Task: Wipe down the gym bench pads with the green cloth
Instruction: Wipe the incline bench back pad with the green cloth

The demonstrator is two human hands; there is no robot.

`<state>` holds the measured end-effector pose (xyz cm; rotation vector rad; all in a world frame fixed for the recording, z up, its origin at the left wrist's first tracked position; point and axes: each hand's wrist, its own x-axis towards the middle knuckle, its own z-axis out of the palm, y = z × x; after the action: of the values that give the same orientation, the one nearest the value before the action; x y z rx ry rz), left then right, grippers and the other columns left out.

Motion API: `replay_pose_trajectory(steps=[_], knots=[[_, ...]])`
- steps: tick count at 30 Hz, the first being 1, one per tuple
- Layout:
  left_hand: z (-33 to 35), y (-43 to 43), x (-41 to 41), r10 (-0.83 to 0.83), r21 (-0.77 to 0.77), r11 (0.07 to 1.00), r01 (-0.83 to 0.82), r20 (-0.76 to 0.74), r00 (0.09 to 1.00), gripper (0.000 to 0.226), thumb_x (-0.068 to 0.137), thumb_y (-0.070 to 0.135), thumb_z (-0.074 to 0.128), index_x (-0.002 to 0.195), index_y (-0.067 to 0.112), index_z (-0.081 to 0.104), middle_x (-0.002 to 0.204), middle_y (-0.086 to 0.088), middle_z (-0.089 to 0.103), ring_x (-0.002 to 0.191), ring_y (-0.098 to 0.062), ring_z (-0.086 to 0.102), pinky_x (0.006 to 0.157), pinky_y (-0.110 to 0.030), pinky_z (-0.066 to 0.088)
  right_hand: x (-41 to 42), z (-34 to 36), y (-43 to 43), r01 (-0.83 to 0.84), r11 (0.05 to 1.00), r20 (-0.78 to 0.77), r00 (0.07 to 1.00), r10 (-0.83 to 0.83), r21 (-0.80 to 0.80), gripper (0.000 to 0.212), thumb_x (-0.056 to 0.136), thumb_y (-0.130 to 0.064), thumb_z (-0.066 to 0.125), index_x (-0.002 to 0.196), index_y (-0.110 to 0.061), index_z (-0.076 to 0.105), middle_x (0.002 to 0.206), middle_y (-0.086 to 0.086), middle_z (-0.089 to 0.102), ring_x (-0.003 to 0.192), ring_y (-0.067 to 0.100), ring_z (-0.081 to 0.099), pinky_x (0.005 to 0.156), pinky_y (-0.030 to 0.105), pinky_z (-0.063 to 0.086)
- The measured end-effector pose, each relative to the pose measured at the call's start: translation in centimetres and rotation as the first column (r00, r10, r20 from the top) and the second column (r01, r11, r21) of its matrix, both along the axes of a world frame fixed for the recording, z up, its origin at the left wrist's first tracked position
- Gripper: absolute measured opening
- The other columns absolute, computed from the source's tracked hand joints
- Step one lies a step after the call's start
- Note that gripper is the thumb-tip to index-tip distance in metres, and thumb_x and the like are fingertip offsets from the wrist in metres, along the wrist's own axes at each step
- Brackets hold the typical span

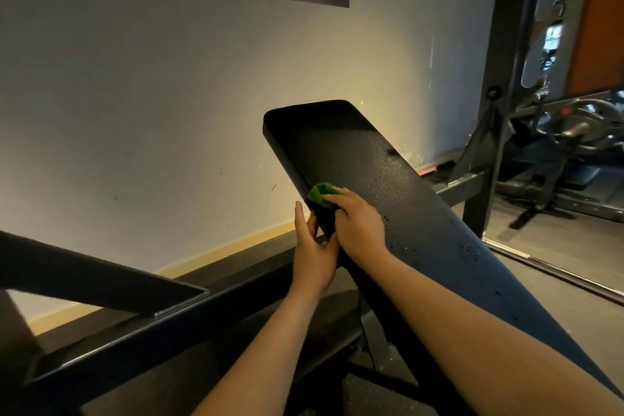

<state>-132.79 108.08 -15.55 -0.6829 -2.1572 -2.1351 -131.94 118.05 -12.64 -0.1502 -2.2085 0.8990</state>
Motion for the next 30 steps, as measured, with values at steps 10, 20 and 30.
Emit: replay_pose_trajectory(steps=[10, 20, 30], knots=[[-1.8, -2.5, -1.6, -0.009, -0.216, 0.974, -0.068, -0.336, 0.942, 0.081, 0.098, 0.027, 0.063, 0.143, 0.066, 0.008, 0.167, 0.01, -0.007, 0.154, -0.019, 0.003, 0.118, -0.037, 0.022, 1.7, -2.2, -1.8, -0.075, 0.979, -0.03, 0.996, 0.083, 0.189, 0.043, 0.1, -0.01, 0.043, 0.135, -0.029, 0.058, 0.147, -0.01, 0.049, 0.142, 0.0, 0.029, 0.121, 0.036, 0.026], [-2.1, -1.1, -3.4, 0.007, -0.201, 0.972, -0.122, -0.495, 0.869, 0.035, 0.098, 0.022, 0.054, 0.128, 0.04, 0.051, 0.131, 0.013, 0.038, 0.118, -0.006, 0.039, 0.105, -0.044, 0.044, 2.1, -2.3, -2.5, 0.073, 0.993, -0.215, 0.972, -0.091, -0.09, 0.03, 0.098, -0.013, 0.05, 0.124, -0.027, 0.046, 0.119, -0.013, 0.048, 0.106, 0.002, 0.049, 0.088, 0.023, 0.045], [-0.7, -0.9, -6.0, 0.1, 0.024, 0.995, -0.098, -0.349, 0.932, 0.041, 0.1, 0.009, 0.054, 0.135, 0.029, 0.053, 0.136, 0.003, 0.042, 0.124, -0.011, 0.047, 0.1, -0.02, 0.046, 2.8, -3.9, -2.1, 0.439, 0.897, -0.056, 0.898, -0.436, 0.058, 0.029, 0.096, -0.017, 0.046, 0.117, -0.025, 0.065, 0.115, -0.008, 0.061, 0.111, 0.012, 0.049, 0.097, 0.038, 0.036]])
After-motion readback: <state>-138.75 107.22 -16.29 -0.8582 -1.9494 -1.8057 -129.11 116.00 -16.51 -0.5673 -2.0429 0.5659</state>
